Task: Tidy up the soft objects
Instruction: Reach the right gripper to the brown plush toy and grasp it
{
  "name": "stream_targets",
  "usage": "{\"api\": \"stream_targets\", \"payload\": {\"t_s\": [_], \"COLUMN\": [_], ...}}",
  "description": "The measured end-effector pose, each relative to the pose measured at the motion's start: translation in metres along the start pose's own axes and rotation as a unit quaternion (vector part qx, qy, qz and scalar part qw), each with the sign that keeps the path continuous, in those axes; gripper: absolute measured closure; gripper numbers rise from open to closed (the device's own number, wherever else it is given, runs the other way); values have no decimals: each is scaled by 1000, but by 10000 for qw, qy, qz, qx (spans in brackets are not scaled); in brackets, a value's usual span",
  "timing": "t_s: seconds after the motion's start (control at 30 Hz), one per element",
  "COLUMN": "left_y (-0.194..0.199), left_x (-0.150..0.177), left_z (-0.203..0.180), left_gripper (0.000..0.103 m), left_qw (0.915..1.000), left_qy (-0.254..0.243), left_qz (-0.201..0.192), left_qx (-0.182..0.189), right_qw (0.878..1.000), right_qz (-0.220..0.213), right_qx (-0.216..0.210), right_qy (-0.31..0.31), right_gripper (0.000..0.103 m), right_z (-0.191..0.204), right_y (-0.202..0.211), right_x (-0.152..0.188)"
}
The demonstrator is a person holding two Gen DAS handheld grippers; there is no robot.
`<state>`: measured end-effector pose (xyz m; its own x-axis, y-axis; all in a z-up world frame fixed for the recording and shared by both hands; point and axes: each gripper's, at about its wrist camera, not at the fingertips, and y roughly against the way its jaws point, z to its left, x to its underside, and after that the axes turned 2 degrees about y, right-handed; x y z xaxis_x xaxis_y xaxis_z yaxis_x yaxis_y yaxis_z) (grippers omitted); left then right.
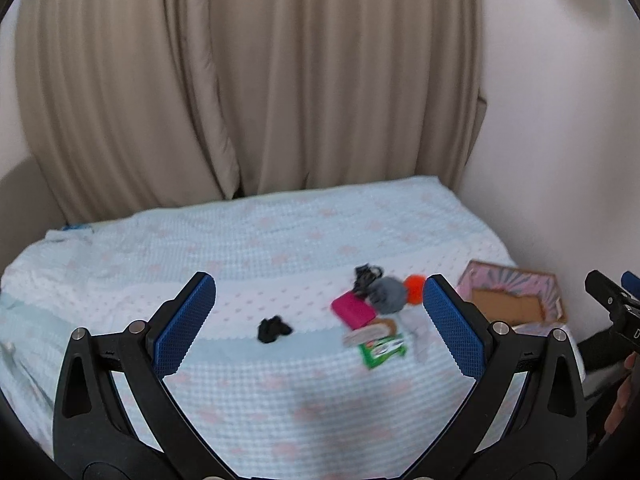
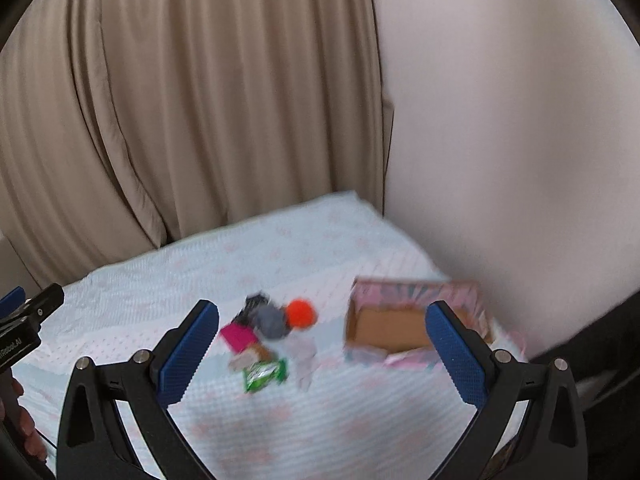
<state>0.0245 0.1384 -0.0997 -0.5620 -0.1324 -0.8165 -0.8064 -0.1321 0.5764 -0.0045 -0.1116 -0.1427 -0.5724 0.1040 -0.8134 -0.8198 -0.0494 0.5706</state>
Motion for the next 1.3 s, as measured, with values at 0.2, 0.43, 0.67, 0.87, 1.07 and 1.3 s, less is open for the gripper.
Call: {"api": "stream_targets", "payload": {"t_s": [0.2,0.43,0.67,0.87,1.07,1.3], "left_y": [-72,-171,-265,-335,-387,-425], "left_x": [26,62,106,139,170,191], "left_z": [62,98,108,112,110,104], "left_gripper": [0,0,1,4,7,18], "left_qw": [9988,9951,9904,9861,9817,9811], "left_qy": [-172,-332,-202,-114,-85,-131], "left_qz": [426,876,1319,1640,1890,1931], "left_qx": [180,331,350,243,236,5], "right_qw": [9977,9957,9932,9883,9858,9838], "right_qz": [576,758,1100,1514,1680,1783], "right_qx": [261,441,337,159,76,-112], "right_qy": [-252,-283,-158,-73,1,175], "right_gripper": [0,0,0,0,5,15], "right_z": [49,93,119,122,121,120], "right_y": [-52,-122,-204,-275,-331,-375], "right_x": [36,69,95,122,140,151]}}
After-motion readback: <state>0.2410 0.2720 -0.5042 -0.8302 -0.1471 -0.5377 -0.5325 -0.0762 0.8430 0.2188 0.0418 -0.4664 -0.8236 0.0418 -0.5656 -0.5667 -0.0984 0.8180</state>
